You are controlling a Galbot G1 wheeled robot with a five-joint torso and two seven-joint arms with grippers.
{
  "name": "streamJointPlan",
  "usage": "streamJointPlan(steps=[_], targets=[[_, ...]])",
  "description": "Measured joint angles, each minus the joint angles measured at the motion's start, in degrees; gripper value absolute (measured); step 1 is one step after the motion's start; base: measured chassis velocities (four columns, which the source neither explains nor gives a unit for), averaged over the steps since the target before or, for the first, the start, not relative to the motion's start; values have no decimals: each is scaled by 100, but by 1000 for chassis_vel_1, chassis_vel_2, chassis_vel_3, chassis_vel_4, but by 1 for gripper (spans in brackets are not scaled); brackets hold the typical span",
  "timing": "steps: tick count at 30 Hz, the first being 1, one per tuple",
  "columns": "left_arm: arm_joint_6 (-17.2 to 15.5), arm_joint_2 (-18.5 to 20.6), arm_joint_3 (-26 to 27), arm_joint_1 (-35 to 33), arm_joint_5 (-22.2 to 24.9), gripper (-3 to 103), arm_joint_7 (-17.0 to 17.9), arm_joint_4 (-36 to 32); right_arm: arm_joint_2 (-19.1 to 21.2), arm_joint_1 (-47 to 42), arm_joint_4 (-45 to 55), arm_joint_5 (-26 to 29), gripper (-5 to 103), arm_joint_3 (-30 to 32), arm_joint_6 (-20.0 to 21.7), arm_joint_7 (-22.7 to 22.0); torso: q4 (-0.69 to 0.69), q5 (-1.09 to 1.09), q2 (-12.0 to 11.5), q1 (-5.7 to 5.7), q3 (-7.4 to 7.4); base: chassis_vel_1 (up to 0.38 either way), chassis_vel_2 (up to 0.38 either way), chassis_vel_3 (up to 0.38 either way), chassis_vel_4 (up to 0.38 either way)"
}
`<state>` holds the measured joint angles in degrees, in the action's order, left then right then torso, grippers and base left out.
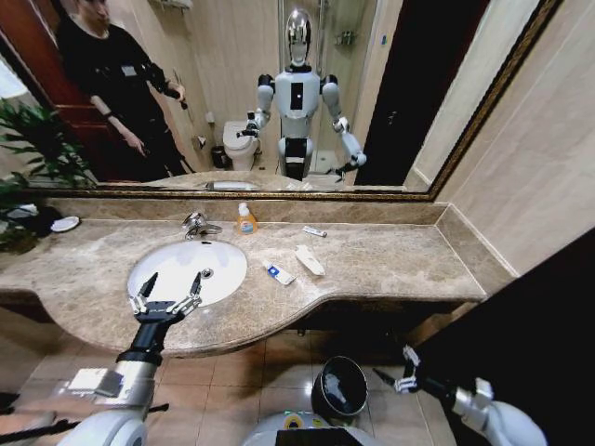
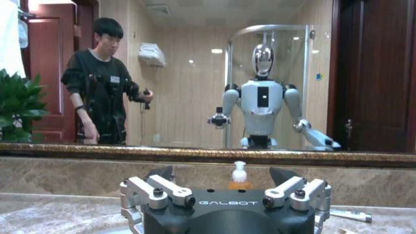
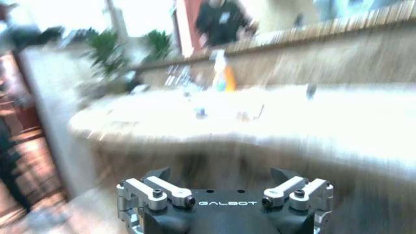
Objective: Pick up the trash from the sink and place it in the trash bin.
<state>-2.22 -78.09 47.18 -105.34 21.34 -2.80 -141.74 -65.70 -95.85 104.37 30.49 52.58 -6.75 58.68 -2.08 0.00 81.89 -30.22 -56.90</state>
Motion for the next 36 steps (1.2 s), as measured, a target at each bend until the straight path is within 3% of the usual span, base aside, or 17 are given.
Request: streamJointPlan(steps=[1,2,3,7,9,10,12,13,15,17,18,20,29,33,36], targets=[[0,0,0,0,0,100,0,0,83,88,561,51,100,-230,284,-755,-1,0,0,0,0,0,0,0,0],[1,0,0,-1,0,100,0,0,147,204,828,60,100,-404,490,-1129,-1,-1,0,0,0,0,0,0,0],[1,0,0,-1,0,100,0,0,147,204,828,60,100,-404,490,-1129,-1,-1,0,0,0,0,0,0,0],[0,0,0,0,0,100,0,0,541,1240,1464,-197,100,-1726,1438,-2894,-5,-1,-1,-1,-1,0,0,0,0],[0,0,0,-1,0,100,1,0,647,1692,1470,-366,100,-2223,1763,-3461,-4,2,-1,-1,-1,0,0,0,0],[0,0,0,-1,0,100,1,0,647,1692,1470,-366,100,-2223,1763,-3461,-4,2,-1,-1,-1,0,0,0,0],[0,0,0,0,0,100,0,0,787,2111,1501,-571,100,-2809,2104,-4164,-3,-1,-1,-1,-1,0,0,0,0],[0,0,0,0,0,100,0,0,787,2111,1501,-571,100,-2809,2104,-4164,-3,-1,-1,-1,-1,0,0,0,0],[0,0,0,0,0,100,-1,0,930,2442,1528,-755,100,-3302,2377,-4620,-2,0,-1,-1,-1,0,0,0,0],[0,0,0,0,0,100,1,0,1084,2862,1534,-821,100,-3875,2765,-5276,-3,-1,-1,-1,-1,0,0,0,0],[0,0,0,0,0,100,1,0,1084,2862,1534,-821,100,-3875,2765,-5276,-3,-1,-1,-1,-1,0,0,0,0],[0,0,0,-1,0,100,0,0,1223,3460,1374,-829,100,-4570,3033,-5941,-3,-2,-1,-1,-1,0,0,0,0],[0,0,0,0,0,100,0,0,888,4662,335,-578,100,-5643,3310,-6273,-3,-1,-1,-1,-1,0,0,0,0],[0,0,0,-1,0,100,0,0,836,4915,36,-467,101,-5768,3352,-6317,-3,0,-1,-1,-1,0,0,0,0],[0,0,0,0,0,100,0,0,855,5075,-143,-307,95,-5788,3389,-6326,-3,-1,-1,-1,-1,0,0,0,0]])
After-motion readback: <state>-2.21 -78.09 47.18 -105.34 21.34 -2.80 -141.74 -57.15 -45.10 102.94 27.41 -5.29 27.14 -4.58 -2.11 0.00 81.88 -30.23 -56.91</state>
